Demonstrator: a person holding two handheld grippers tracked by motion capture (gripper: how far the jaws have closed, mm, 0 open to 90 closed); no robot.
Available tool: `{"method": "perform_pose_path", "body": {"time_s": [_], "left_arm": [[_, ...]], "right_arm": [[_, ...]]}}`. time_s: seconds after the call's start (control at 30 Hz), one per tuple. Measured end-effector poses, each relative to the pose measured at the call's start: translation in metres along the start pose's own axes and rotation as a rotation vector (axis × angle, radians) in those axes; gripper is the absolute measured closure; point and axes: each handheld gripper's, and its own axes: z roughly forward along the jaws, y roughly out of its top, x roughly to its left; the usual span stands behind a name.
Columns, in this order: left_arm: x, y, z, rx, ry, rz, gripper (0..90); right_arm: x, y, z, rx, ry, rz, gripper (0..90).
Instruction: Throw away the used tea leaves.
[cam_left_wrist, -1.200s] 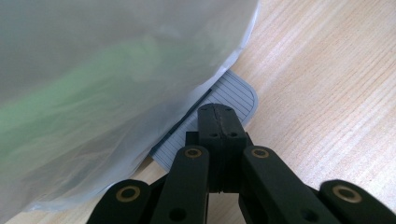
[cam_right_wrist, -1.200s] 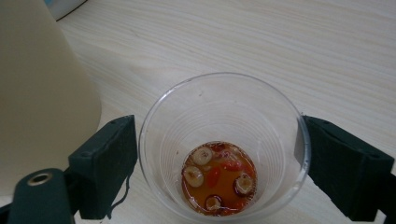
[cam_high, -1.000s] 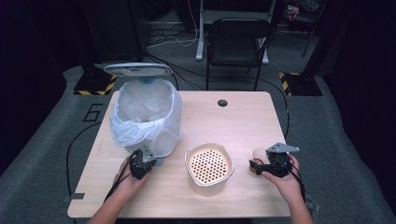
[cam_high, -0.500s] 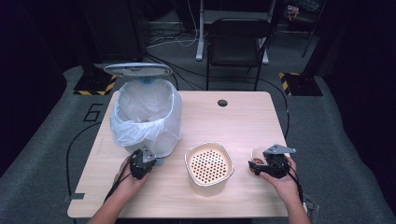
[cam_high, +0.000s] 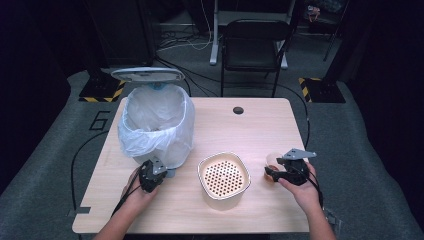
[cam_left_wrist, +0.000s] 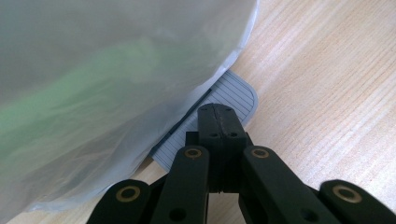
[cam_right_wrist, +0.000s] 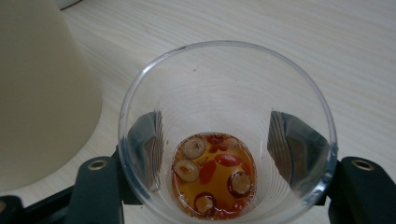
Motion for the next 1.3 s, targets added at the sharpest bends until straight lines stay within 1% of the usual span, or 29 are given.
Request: {"method": "perform_pose_path", "body": {"time_s": [0.13, 0.17, 0.2, 0.33, 0.37, 0.47, 0.5, 0.53, 0.57, 0.63, 0.67, 0.7, 0.73, 0.77, 0.83, 0.87, 0.93, 1.03, 1.1, 1.23, 1.3], "left_arm": [[0.0, 0.0, 0.0, 0.001, -0.001, 0.001, 90.0], [0.0, 0.0, 0.001, -0.004, -0.013, -0.001, 90.0], [0.0, 0.0, 0.0, 0.001, -0.002, 0.003, 90.0], [0.0, 0.0, 0.0, -0.002, -0.005, 0.002, 90.0], [0.0, 0.0, 0.001, -0.004, -0.019, -0.008, 90.0], [0.0, 0.0, 0.001, -0.003, -0.017, -0.002, 90.0], [0.0, 0.0, 0.001, -0.003, -0.019, -0.004, 90.0], [0.0, 0.0, 0.001, -0.003, -0.019, -0.003, 90.0], [0.0, 0.0, 0.001, -0.003, -0.018, -0.003, 90.0], [0.0, 0.0, 0.001, -0.003, -0.019, -0.004, 90.0], [0.001, 0.0, 0.001, -0.003, -0.019, -0.003, 90.0], [0.001, 0.0, 0.001, -0.003, -0.019, -0.003, 90.0], [0.001, 0.0, 0.001, -0.003, -0.019, -0.003, 90.0], [0.001, 0.0, 0.001, -0.004, -0.019, -0.004, 90.0], [0.0, 0.0, 0.001, -0.004, -0.018, -0.003, 90.0], [0.0, 0.0, 0.001, -0.005, -0.016, -0.003, 90.0], [0.0, 0.0, 0.001, -0.005, -0.016, -0.002, 90.0], [0.001, 0.0, 0.001, -0.004, -0.019, -0.003, 90.0], [0.001, 0.0, 0.001, -0.004, -0.019, -0.002, 90.0], [0.0, 0.0, 0.001, -0.002, -0.016, 0.0, 90.0], [0.0, 0.0, 0.001, -0.002, -0.015, 0.0, 90.0]], "right_arm": [[0.0, 0.017, -0.001, -0.018, 0.021, -0.046, 35.9], [0.0, 0.022, 0.0, -0.025, 0.029, -0.064, 36.1], [0.0, 0.026, 0.0, -0.029, 0.035, -0.079, 36.1], [0.002, 0.043, 0.002, -0.04, 0.063, -0.119, 36.5], [0.002, 0.047, 0.003, -0.045, 0.072, -0.141, 36.6], [0.005, 0.06, 0.007, -0.043, 0.095, -0.188, 36.6], [0.006, 0.064, 0.007, -0.032, 0.104, -0.203, 36.5], [0.007, 0.068, 0.009, -0.038, 0.113, -0.222, 36.6], [0.008, 0.072, 0.01, -0.038, 0.126, -0.226, 36.6], [0.009, 0.08, 0.013, -0.047, 0.141, -0.255, 36.5], [0.011, 0.083, 0.014, -0.049, 0.15, -0.258, 36.4], [0.012, 0.087, 0.015, -0.054, 0.159, -0.275, 36.4], [0.013, 0.091, 0.016, -0.06, 0.165, -0.29, 36.3], [0.015, 0.095, 0.017, -0.06, 0.165, -0.287, 36.3], [0.017, 0.102, 0.019, -0.073, 0.17, -0.315, 36.2], [0.019, 0.105, 0.02, -0.08, 0.173, -0.316, 36.2], [0.021, 0.111, 0.022, -0.095, 0.184, -0.34, 36.1], [0.025, 0.117, 0.025, -0.113, 0.195, -0.358, 36.1], [0.027, 0.121, 0.027, -0.116, 0.198, -0.389, 36.0], [0.03, 0.125, 0.031, -0.141, 0.204, -0.405, 36.1], [0.031, 0.127, 0.032, -0.142, 0.211, -0.43, 36.3]]}}
